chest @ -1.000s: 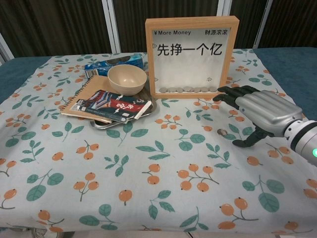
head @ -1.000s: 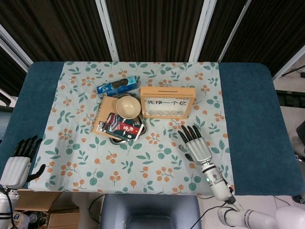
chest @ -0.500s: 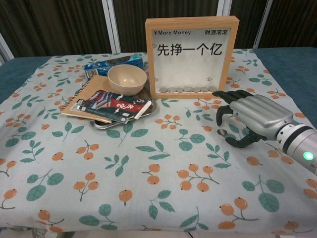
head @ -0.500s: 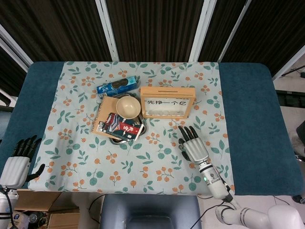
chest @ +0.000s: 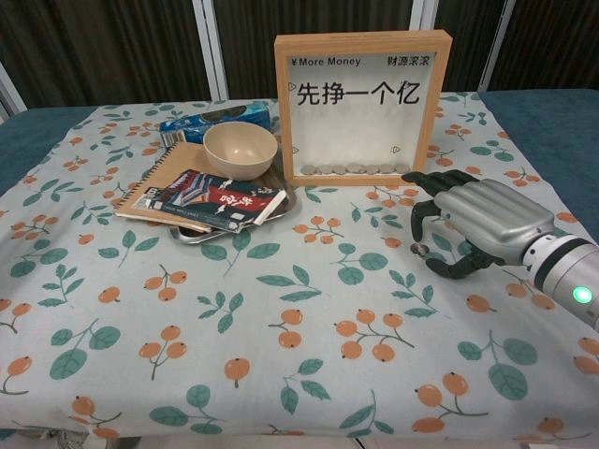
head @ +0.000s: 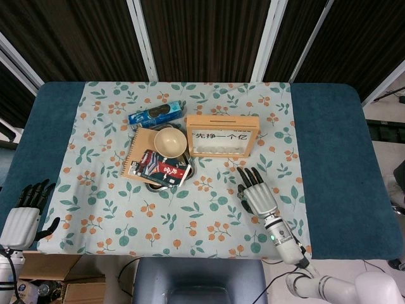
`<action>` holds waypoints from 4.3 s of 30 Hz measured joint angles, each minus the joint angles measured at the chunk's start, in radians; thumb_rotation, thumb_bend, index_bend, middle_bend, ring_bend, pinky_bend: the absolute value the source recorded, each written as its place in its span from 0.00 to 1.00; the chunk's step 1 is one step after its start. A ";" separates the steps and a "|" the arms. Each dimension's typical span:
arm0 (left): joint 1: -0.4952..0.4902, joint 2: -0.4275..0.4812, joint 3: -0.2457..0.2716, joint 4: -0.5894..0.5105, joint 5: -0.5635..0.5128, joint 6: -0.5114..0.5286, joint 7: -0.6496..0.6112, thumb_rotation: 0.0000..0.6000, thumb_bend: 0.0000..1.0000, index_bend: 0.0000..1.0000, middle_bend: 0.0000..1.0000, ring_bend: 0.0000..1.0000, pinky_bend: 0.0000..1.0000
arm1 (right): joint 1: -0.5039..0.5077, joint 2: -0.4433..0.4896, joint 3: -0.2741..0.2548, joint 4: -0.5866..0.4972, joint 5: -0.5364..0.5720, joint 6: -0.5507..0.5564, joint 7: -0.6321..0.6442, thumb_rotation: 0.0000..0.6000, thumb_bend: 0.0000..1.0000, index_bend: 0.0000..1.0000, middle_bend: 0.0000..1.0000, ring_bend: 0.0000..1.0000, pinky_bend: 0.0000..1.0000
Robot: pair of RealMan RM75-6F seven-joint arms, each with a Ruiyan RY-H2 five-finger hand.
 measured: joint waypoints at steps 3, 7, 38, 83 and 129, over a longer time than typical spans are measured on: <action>0.001 -0.001 0.000 0.002 -0.001 0.000 -0.002 1.00 0.33 0.00 0.00 0.00 0.00 | 0.001 0.001 0.000 0.000 0.001 -0.001 0.000 1.00 0.36 0.57 0.00 0.00 0.00; 0.001 0.001 -0.002 0.002 -0.001 0.003 -0.005 1.00 0.33 0.00 0.00 0.00 0.00 | 0.002 0.001 0.001 0.000 0.004 -0.003 -0.005 1.00 0.36 0.57 0.00 0.00 0.00; 0.004 -0.001 -0.001 0.017 -0.004 0.001 -0.025 1.00 0.33 0.00 0.00 0.00 0.00 | 0.022 -0.005 0.003 0.006 0.037 -0.050 -0.039 1.00 0.37 0.57 0.00 0.00 0.00; -0.013 -0.007 -0.001 0.035 -0.002 -0.019 -0.046 1.00 0.33 0.00 0.00 0.00 0.00 | 0.045 -0.057 -0.007 0.130 -0.049 0.042 0.066 1.00 0.42 0.61 0.06 0.00 0.00; -0.008 -0.009 0.002 0.049 -0.009 -0.021 -0.060 1.00 0.33 0.00 0.00 0.00 0.00 | 0.049 -0.061 0.009 0.140 -0.035 0.042 0.069 1.00 0.57 0.71 0.11 0.00 0.00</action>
